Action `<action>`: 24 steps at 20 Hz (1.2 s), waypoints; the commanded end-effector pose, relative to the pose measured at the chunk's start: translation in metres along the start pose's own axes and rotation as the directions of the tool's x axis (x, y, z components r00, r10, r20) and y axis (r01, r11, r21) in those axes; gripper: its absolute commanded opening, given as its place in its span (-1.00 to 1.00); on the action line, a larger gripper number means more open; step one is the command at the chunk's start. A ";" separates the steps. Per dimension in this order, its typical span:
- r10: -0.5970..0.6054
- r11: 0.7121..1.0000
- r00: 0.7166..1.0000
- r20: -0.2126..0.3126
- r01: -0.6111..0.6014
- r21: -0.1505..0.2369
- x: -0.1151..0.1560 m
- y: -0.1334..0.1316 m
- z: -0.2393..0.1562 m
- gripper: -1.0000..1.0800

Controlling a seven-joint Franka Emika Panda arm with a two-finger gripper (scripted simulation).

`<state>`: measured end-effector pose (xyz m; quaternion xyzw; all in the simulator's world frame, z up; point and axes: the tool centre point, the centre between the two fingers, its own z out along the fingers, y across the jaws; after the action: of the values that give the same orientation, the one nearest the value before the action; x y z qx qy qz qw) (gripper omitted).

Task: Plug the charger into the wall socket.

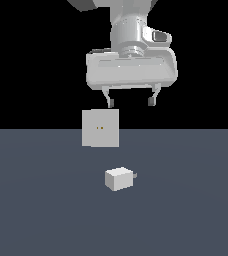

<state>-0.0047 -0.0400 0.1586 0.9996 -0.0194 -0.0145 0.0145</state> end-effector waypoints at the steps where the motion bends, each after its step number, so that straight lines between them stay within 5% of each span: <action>1: 0.000 1.000 1.000 0.000 0.000 0.000 0.000 0.000 0.000 0.92; 15: 0.122 0.992 0.992 -0.032 -0.122 -0.007 -0.012 0.000 0.011 0.92; 24: 0.300 0.953 0.950 -0.081 -0.302 -0.010 -0.029 -0.003 0.028 0.92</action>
<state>-0.0310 -0.0378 0.1341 0.9874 -0.1546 0.0225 0.0269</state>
